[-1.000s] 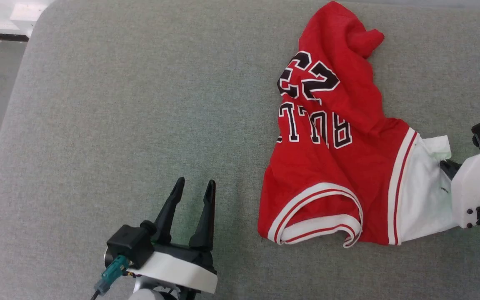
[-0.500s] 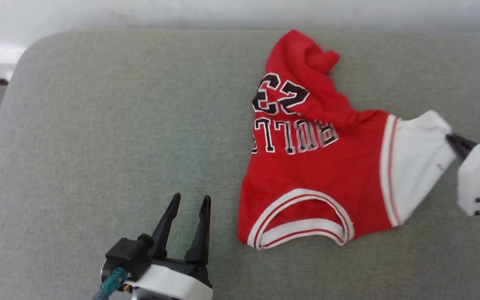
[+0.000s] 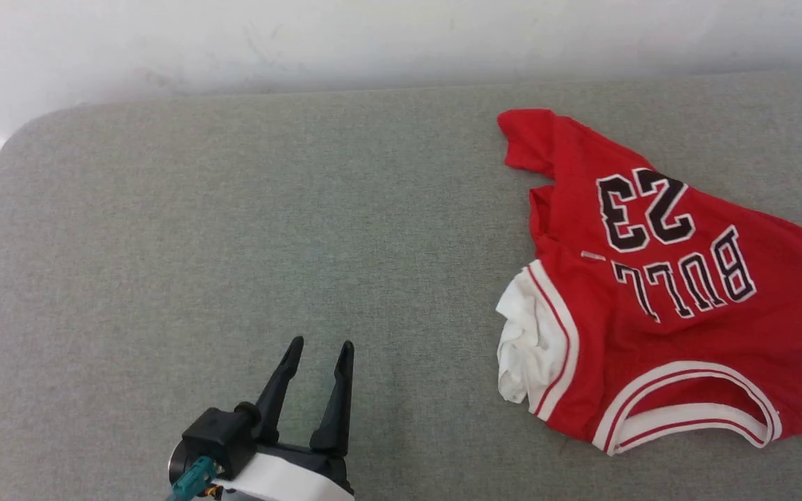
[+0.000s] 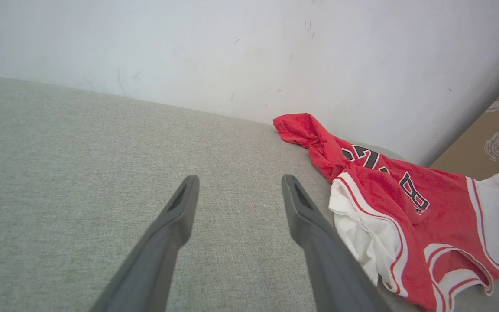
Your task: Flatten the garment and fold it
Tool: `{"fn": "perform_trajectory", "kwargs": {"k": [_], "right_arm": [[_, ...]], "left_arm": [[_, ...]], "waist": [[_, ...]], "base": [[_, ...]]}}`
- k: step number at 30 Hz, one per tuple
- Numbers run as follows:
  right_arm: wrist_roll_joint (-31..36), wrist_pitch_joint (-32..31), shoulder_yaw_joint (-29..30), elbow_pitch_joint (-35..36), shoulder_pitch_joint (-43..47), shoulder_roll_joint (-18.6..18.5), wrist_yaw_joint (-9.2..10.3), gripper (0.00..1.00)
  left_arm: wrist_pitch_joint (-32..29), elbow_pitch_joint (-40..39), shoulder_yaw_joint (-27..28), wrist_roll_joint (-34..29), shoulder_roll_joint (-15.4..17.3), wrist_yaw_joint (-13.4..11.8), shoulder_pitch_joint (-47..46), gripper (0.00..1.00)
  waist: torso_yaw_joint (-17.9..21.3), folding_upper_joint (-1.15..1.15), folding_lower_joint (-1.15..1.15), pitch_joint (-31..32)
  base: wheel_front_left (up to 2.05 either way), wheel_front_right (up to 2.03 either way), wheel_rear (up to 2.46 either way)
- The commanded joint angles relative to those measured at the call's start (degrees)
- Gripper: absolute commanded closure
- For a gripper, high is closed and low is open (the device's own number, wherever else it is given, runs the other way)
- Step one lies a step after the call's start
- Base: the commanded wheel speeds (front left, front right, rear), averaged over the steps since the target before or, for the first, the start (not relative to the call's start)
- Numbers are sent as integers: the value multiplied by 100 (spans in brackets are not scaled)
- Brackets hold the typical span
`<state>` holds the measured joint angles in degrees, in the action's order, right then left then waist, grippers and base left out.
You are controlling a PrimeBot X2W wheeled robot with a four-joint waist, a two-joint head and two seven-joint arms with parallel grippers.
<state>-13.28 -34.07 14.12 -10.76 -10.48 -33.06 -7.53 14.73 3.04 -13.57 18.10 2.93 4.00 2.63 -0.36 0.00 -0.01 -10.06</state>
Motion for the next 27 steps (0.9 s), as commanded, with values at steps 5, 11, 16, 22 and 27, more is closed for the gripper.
{"fn": "perform_trajectory", "kwargs": {"k": [5,11,16,22,27], "right_arm": [[410,454,317,-601,179,236,4,100],[654,978,373,-967,-79,474,4,0],[677,1420,387,-780,-379,606,4,0],[584,2214,582,397,-397,1125,4,0],[600,2786,664,1537,178,2055,4,0]], "left_arm": [[27,23,82,-114,-2,71,85,0],[27,24,182,-151,1,103,90,0],[27,5,189,-121,-2,104,87,0],[27,-86,191,-69,-3,61,96,0],[27,-260,217,-56,-4,2,154,0]], "waist": [[-188,0,1,-84],[-195,0,1,-128],[-118,0,1,-92],[-44,0,1,-32],[-15,0,1,-7]], "base": [[0,0,0],[0,0,0],[0,0,0],[0,0,0],[0,0,0]]}}
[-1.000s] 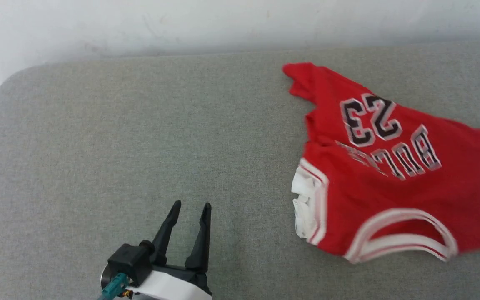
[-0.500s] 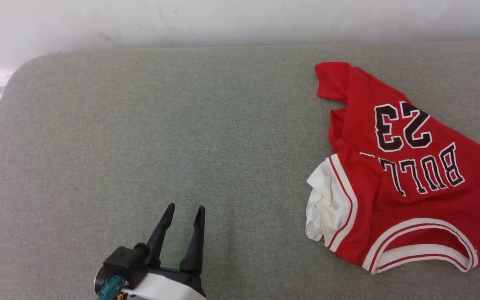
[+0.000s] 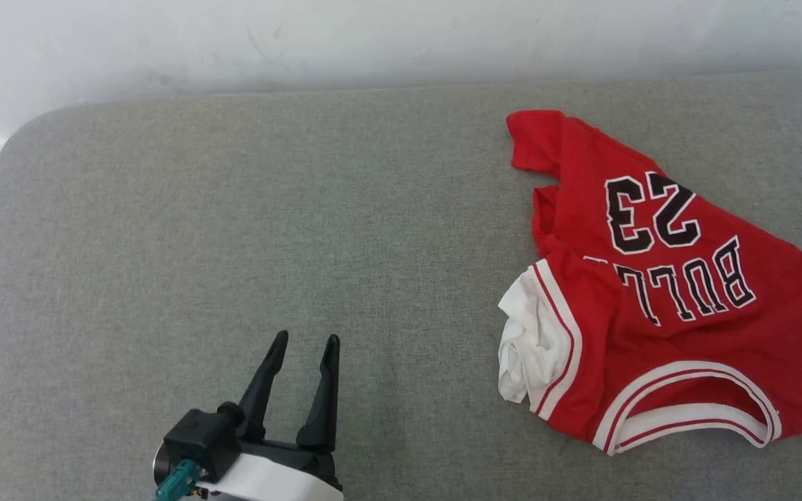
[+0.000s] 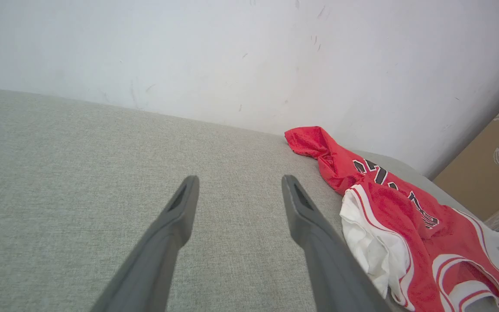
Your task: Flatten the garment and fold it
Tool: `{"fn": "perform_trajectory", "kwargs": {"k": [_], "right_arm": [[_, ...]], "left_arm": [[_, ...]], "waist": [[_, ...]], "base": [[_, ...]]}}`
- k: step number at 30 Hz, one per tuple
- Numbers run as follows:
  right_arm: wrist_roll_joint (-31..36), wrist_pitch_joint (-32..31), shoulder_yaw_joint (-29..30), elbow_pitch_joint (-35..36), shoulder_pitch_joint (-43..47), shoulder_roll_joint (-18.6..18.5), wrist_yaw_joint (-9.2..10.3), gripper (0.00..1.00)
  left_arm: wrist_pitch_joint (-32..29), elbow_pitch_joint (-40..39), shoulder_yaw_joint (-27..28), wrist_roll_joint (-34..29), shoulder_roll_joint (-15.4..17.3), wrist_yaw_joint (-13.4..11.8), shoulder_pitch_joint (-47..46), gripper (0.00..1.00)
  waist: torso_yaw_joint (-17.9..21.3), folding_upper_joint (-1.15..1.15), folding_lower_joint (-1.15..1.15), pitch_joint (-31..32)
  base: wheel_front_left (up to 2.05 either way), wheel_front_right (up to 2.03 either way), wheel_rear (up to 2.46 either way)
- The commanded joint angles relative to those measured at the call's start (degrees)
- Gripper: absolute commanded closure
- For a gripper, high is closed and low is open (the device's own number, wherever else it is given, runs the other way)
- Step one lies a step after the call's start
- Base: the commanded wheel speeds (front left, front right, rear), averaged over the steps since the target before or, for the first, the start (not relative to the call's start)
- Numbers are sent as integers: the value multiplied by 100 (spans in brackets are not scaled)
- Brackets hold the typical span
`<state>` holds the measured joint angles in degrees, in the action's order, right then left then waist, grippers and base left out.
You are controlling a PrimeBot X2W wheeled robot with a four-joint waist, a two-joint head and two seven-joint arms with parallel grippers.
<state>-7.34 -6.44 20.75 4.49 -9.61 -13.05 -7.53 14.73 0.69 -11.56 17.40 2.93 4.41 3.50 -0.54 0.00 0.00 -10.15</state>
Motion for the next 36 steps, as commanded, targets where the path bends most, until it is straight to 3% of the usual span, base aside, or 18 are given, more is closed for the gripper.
{"fn": "perform_trajectory", "kwargs": {"k": [1,4,7,13,23,30,36], "right_arm": [[48,127,-20,210,253,253,4,0],[167,514,-131,658,754,760,4,0],[275,1002,-411,862,1243,960,4,0],[143,1755,-918,663,1890,1014,4,0],[-83,2077,-1237,132,1944,1016,4,0],[-49,2119,-1107,177,1827,1016,4,0],[-28,2129,-1089,191,1723,1016,4,0]], "left_arm": [[27,-66,22,14,-4,-48,79,0],[27,-196,43,4,-4,-67,116,0],[27,-352,81,-26,-4,-81,155,0],[27,-460,115,-120,-5,-104,276,0],[-25,-276,-60,-571,23,-37,63,0],[-991,-115,-772,-842,239,208,-1213,0],[-1891,368,-1415,-648,169,285,-2253,0]], "waist": [[8,0,0,3],[21,0,0,-8],[47,0,0,-28],[166,0,0,-75],[432,0,0,-126],[422,0,0,-282],[409,0,0,-444]], "base": [[0,0,0],[0,0,0],[0,0,0],[0,0,0],[0,0,0],[0,0,0],[0,0,0]]}}
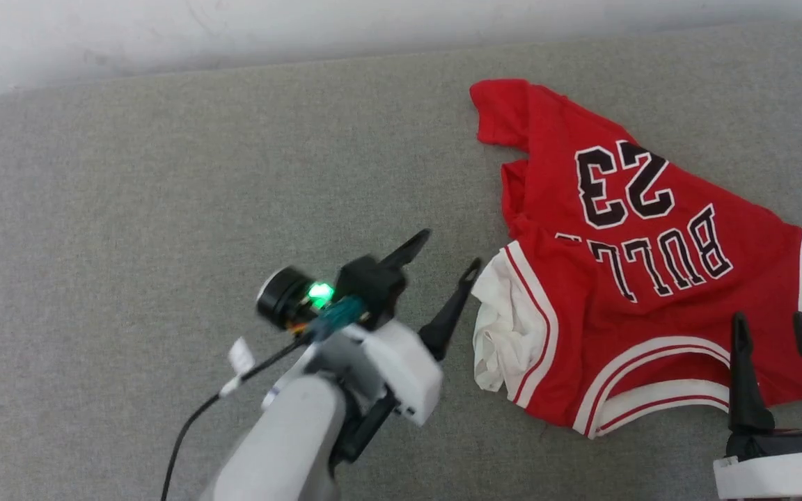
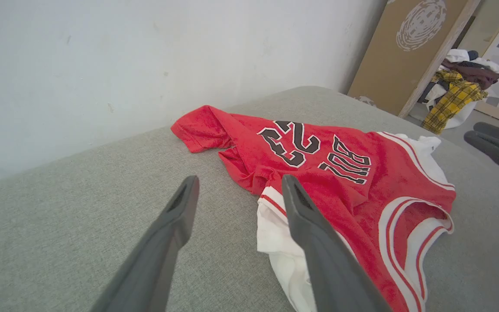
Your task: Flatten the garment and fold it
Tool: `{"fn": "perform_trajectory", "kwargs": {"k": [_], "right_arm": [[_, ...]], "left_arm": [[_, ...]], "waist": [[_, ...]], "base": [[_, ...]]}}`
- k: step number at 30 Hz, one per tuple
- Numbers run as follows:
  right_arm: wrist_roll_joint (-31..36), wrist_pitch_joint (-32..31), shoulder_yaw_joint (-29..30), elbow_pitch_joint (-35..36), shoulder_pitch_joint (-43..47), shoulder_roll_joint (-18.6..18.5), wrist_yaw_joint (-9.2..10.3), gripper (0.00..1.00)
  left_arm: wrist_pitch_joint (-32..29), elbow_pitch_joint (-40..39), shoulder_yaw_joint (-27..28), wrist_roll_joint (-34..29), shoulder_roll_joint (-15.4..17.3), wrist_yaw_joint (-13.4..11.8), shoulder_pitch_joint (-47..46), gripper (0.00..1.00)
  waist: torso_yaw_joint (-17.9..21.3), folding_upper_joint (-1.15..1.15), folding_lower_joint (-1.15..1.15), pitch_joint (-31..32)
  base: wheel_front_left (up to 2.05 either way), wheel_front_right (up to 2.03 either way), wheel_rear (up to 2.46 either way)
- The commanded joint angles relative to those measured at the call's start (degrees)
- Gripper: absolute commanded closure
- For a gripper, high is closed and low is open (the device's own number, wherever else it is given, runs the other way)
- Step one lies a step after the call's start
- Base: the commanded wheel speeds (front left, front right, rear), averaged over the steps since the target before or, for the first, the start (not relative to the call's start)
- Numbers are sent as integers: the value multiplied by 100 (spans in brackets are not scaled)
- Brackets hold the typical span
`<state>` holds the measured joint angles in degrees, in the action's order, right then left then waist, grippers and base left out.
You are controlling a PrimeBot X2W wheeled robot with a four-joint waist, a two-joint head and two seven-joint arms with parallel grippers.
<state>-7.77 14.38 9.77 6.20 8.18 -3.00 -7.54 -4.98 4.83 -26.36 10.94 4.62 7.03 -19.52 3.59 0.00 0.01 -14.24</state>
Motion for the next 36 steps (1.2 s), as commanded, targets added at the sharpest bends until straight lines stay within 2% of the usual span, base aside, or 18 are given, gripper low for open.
{"fn": "perform_trajectory", "kwargs": {"k": [1,8,13,21,22,23,29,36], "right_arm": [[18,49,0,17,-73,12,5,0],[-13,54,-132,-47,-177,12,5,0],[-59,57,-167,-44,-259,12,5,0],[-118,60,-179,-109,-354,12,5,0],[-125,60,-181,-115,-364,12,5,0],[-134,61,-178,-120,-371,13,5,0],[-150,61,-117,-160,-369,13,5,0],[-94,62,-86,-209,-260,13,5,0]], "left_arm": [[-55,60,-58,33,-17,29,-143,0],[-905,897,-719,424,-113,43,-1036,0],[-1447,1544,-814,321,-102,-40,-1442,0],[-2309,2327,-1050,396,-122,-34,-1784,0],[-2377,2368,-1086,415,-125,-28,-1803,89],[-2418,2384,-1103,457,-128,-24,-1810,100],[-2301,2183,-1053,734,-148,-78,-1738,100],[-1800,1348,-612,1098,-99,-539,-1286,100]], "waist": [[0,0,-1,-71],[157,0,-1,-323],[325,0,-1,-550],[476,0,-1,-760],[482,0,-1,-765],[483,0,-1,-766],[355,0,-1,-622],[63,0,-1,-246]], "base": [[0,0,0],[0,0,0],[0,0,0],[0,0,0],[0,0,0],[0,0,0],[0,0,0],[0,0,0]]}}
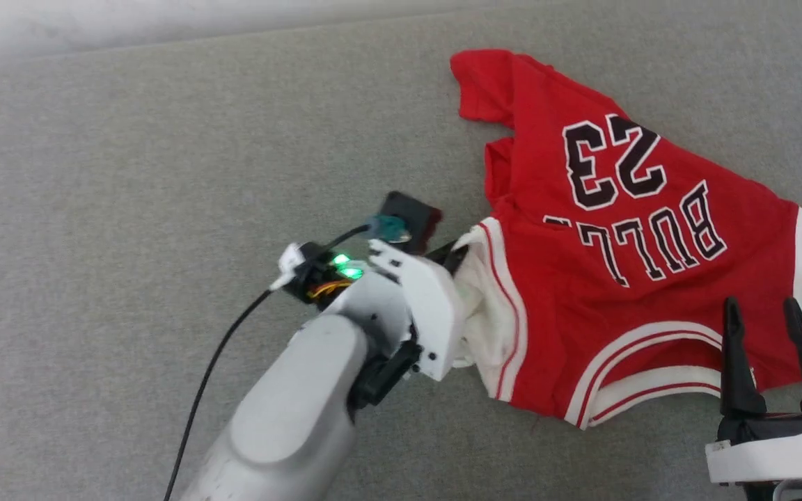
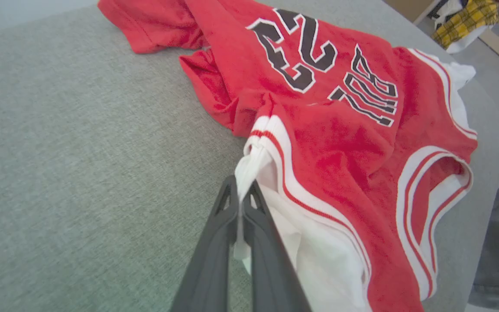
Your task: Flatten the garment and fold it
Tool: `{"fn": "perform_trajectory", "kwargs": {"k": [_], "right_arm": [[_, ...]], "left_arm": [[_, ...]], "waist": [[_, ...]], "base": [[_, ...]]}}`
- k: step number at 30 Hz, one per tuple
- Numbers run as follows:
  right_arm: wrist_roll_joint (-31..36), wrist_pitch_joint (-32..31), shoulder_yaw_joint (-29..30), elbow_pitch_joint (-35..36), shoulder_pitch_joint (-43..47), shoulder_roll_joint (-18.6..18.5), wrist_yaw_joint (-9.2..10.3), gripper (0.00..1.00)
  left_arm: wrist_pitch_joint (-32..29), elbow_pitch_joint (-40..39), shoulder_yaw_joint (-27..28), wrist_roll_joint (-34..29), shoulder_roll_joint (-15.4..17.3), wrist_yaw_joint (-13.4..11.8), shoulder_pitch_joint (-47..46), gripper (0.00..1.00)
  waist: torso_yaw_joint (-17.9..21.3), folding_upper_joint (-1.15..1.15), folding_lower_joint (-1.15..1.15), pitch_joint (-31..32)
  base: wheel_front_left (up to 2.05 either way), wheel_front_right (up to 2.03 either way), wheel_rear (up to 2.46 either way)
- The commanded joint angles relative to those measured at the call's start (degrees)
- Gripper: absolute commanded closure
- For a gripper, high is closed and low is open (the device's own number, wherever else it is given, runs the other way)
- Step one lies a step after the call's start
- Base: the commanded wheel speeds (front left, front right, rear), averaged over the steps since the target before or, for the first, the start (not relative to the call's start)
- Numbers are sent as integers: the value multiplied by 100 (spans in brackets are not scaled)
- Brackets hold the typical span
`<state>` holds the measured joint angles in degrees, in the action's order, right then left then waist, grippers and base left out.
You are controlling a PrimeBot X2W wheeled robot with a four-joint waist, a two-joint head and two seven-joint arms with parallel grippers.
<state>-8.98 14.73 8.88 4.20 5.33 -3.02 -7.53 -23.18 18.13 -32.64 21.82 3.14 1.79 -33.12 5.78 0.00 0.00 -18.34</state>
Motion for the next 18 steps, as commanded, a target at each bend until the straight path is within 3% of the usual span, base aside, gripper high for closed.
{"fn": "perform_trajectory", "kwargs": {"k": [1,7,12,14,15,16,17,18], "right_arm": [[32,26,-2,-13,40,14,4,0],[56,-38,53,27,145,14,4,0],[86,-101,58,80,158,14,4,0],[110,-144,32,108,155,14,4,0],[121,-165,21,122,150,14,4,0],[129,-184,19,137,142,14,4,0],[137,-199,25,152,134,14,4,0],[147,-213,29,165,124,14,4,0]], "left_arm": [[52,-148,140,84,120,-110,221,100],[105,-1190,1047,400,910,-761,1323,100],[404,-1487,1728,174,1584,-1325,1900,100],[663,-1426,1843,141,1580,-1436,1975,100],[777,-1396,1822,99,1551,-1453,1989,76],[861,-1357,1789,117,1473,-1443,1996,27],[951,-1306,1787,195,1360,-1425,1978,0],[1062,-1255,1779,247,1256,-1406,1944,0]], "waist": [[-186,0,0,205],[-356,0,0,294],[-428,0,0,234],[-449,0,0,212],[-454,0,0,203],[-459,0,0,194],[-472,0,0,184],[-480,0,0,177]], "base": [[0,0,0],[0,0,0],[0,0,0],[0,0,0],[0,0,0],[0,0,0],[0,0,0],[0,0,0]]}}
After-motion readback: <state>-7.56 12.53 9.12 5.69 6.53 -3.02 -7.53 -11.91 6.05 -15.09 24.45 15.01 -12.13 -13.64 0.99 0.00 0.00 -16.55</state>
